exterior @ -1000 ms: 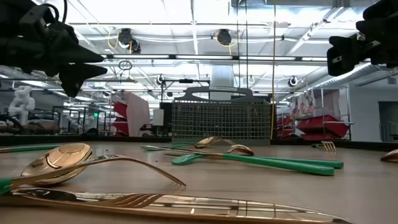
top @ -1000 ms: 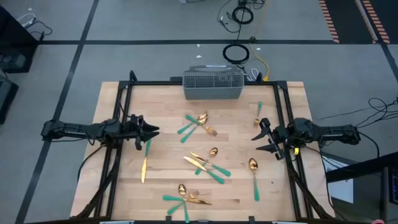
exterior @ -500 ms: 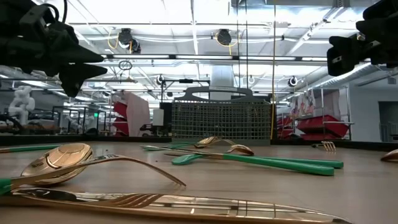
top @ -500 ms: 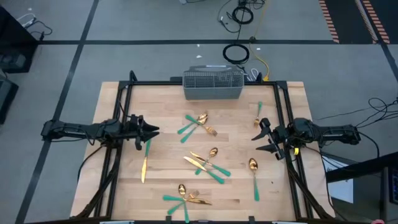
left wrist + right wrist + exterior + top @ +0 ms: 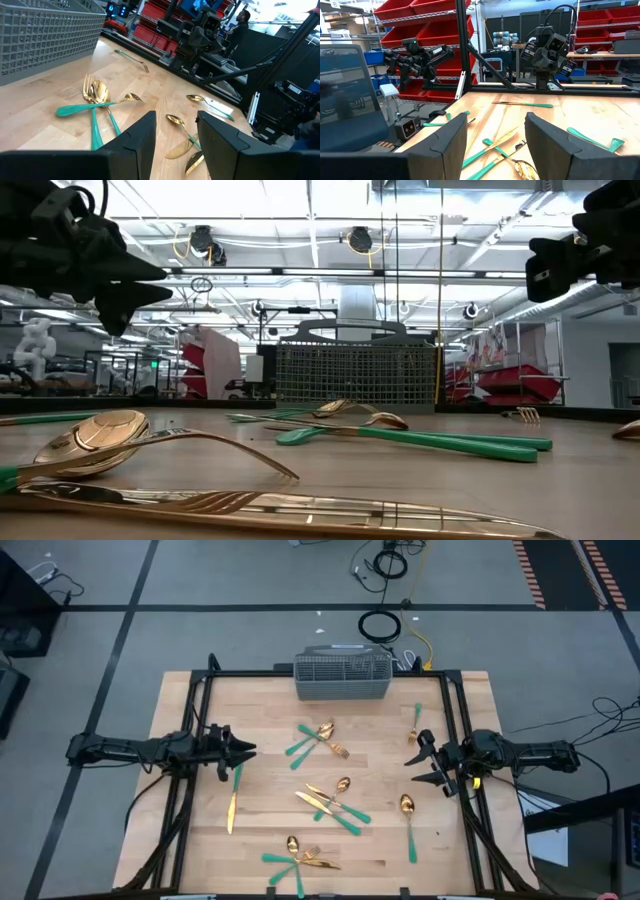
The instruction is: Sort silverware
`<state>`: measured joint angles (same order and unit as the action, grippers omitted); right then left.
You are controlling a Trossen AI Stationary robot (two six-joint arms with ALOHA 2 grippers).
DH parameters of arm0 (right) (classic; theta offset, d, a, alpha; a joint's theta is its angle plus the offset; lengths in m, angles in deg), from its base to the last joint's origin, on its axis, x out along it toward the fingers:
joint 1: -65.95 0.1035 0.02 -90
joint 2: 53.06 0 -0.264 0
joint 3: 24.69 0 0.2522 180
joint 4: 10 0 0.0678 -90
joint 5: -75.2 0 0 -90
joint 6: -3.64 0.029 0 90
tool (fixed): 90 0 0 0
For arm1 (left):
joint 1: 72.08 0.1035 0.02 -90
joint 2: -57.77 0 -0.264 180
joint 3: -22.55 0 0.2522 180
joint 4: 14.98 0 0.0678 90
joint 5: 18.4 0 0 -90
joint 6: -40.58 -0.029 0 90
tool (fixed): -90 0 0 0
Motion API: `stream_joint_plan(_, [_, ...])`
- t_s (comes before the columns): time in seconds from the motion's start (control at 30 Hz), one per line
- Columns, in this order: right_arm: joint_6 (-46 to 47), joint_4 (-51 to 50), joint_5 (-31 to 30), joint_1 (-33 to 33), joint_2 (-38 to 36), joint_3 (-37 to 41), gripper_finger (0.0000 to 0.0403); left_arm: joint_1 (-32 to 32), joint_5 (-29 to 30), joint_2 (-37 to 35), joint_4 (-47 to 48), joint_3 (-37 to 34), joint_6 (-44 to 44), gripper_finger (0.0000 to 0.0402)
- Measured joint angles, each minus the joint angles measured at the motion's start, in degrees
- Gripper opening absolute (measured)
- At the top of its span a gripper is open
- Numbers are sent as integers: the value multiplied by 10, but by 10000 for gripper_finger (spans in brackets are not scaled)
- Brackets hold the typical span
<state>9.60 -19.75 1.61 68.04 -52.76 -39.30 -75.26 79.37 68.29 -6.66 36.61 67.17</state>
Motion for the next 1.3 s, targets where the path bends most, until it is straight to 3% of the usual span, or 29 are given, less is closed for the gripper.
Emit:
stream_joint_plan(0.2, [20, 43, -28, 0, 1, 0, 187, 0, 0, 0, 0, 0, 0, 148])
stream_joint_plan(0.43, [153, 126, -69, 0, 1, 0, 187, 0, 0, 0, 0, 0, 0, 148])
stream_joint_plan(0.63, [318, 191, -145, 0, 1, 0, 187, 0, 2, 0, -9, 0, 0, 148])
stream_joint_plan(0.87, [315, 185, -239, 0, 1, 0, 187, 0, 19, 0, -50, 0, -5, 148])
stream_joint_plan(1.1, [310, 140, -336, 0, 1, 0, 187, 1, 111, 0, -80, 0, -5, 148])
stream_joint_plan(1.2, [326, 122, -345, 0, 2, 0, 187, 1, 133, 1, -88, 0, -5, 148])
stream_joint_plan(1.3, [326, 125, -353, 0, 2, 0, 187, 2, 235, 2, -123, 0, -22, 148])
